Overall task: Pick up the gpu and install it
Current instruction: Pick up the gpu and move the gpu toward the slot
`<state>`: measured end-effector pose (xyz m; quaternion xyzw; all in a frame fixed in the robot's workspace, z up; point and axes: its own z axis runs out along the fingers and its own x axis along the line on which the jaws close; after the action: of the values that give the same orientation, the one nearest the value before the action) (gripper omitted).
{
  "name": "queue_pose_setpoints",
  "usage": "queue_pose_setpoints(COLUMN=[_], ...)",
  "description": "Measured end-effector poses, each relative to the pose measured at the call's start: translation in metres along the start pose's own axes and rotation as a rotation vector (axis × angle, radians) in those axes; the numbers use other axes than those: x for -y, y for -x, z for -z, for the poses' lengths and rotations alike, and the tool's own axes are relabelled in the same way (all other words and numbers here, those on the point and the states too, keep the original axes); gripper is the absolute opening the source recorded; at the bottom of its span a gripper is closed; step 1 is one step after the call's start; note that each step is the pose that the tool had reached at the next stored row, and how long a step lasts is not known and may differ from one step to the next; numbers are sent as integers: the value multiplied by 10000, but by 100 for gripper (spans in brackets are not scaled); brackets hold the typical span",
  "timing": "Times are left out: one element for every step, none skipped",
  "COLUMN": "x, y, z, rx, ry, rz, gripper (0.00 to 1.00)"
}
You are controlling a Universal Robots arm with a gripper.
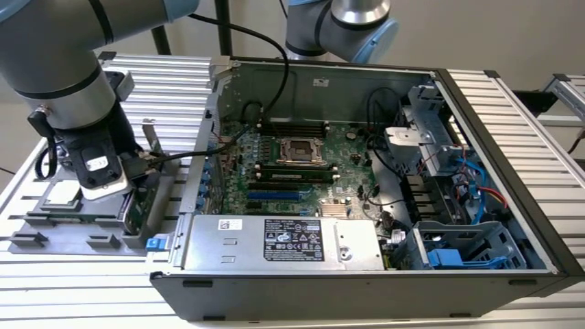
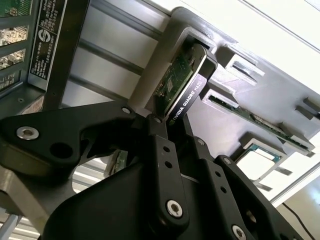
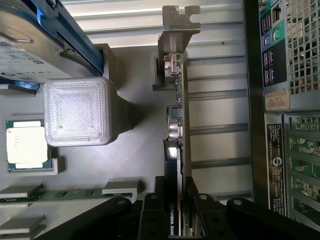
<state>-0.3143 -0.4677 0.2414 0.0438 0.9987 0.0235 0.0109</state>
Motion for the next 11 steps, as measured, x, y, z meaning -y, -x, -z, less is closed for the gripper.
queue_pose_setpoints(x=[-1,-1,-1,-2,-3,-3,-3,-3,-3,-3,-3], y=[0,1,0,1,1,1,1,2,2,2,1], z=[10,19,30,40,50,58,62,63,63,63,64], rx=[0,0,0,0,-1,-1,1,1,2,3,1], ry=[0,1,1,1,1,1,1,2,2,3,2], rz=[0,0,0,0,0,0,0,0,0,0,0], gripper=[0,0,0,0,0,0,0,0,0,0,0])
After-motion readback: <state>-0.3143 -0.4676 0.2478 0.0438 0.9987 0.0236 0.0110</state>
